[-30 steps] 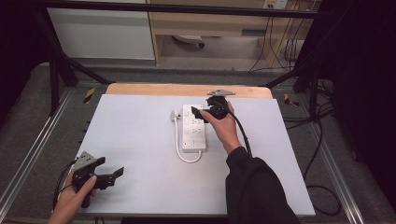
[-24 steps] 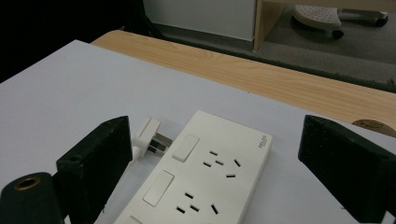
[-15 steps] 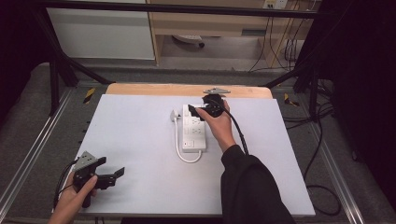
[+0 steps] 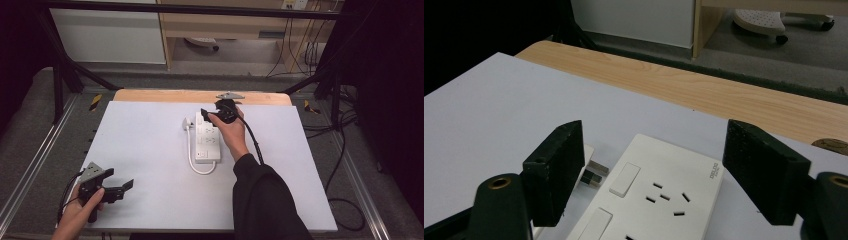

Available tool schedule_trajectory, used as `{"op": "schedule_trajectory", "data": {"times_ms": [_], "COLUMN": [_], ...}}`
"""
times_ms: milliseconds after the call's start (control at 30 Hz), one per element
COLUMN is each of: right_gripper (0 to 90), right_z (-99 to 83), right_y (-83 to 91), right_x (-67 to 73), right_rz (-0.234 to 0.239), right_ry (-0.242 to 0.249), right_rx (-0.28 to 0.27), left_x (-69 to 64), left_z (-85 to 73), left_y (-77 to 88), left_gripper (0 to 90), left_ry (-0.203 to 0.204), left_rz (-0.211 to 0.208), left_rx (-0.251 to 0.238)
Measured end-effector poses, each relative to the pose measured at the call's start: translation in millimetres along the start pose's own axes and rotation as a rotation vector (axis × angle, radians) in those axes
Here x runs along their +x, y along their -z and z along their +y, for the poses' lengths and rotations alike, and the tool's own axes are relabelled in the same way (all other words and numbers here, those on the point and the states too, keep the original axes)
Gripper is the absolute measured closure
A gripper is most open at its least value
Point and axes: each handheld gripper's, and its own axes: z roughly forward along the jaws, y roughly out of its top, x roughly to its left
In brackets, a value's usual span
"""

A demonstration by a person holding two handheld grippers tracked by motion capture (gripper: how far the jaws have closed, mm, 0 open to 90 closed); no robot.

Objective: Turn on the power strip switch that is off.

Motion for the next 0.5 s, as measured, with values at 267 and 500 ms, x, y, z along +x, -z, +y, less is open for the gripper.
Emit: {"op": "schedule_trajectory", "data": {"times_ms": [267, 500], "right_gripper": [33.9, 42.9], "right_z": [-0.5, 1.3], "right_y": [-7.5, -15.2], "right_x": [-1.2, 2.5], "right_rz": [-0.016, -0.023], "right_ry": [0.003, 0.008], "right_rx": [0.004, 0.014], "left_x": [0.1, 0.3], "left_z": [-0.1, -0.2], "left_y": [-0.1, 0.2], "left_gripper": [9.1, 9.1], "left_ry": [0.000, 0.000], "left_rz": [-0.003, -0.004], "left_rx": [0.002, 0.003]}}
